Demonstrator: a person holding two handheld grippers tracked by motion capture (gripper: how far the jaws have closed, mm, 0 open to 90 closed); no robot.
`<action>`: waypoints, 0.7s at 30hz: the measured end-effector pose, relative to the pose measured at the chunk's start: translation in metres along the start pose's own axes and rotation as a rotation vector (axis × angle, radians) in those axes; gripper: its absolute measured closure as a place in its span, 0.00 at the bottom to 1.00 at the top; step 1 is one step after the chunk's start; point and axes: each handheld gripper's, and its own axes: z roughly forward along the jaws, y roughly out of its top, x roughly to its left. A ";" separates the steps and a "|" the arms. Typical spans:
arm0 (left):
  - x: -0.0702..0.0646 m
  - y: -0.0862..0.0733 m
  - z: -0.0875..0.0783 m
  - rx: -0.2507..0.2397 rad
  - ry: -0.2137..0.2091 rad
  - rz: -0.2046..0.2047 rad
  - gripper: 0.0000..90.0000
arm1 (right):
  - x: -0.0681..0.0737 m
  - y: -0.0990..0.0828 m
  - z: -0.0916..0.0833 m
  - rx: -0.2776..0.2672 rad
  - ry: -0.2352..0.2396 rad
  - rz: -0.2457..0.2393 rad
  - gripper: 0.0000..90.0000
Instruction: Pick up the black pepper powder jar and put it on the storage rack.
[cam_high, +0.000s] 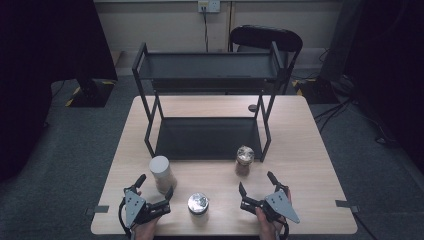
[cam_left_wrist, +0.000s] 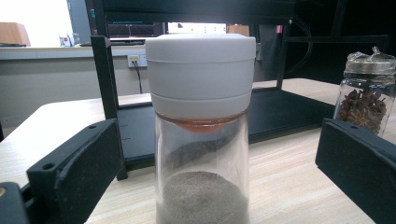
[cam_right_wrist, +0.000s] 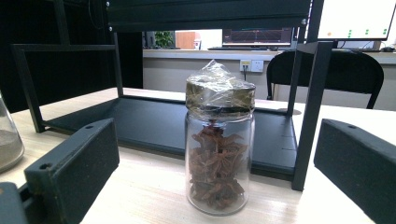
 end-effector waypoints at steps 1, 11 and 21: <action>0.000 0.000 0.000 0.000 0.001 -0.002 0.00 | 0.000 0.000 0.000 0.000 -0.002 0.000 0.00; -0.001 0.002 0.001 0.013 0.001 0.004 0.00 | 0.001 0.000 0.000 -0.001 -0.005 -0.001 0.00; 0.000 0.004 0.002 0.024 -0.002 0.004 0.00 | 0.002 0.000 0.000 -0.001 -0.008 -0.001 0.00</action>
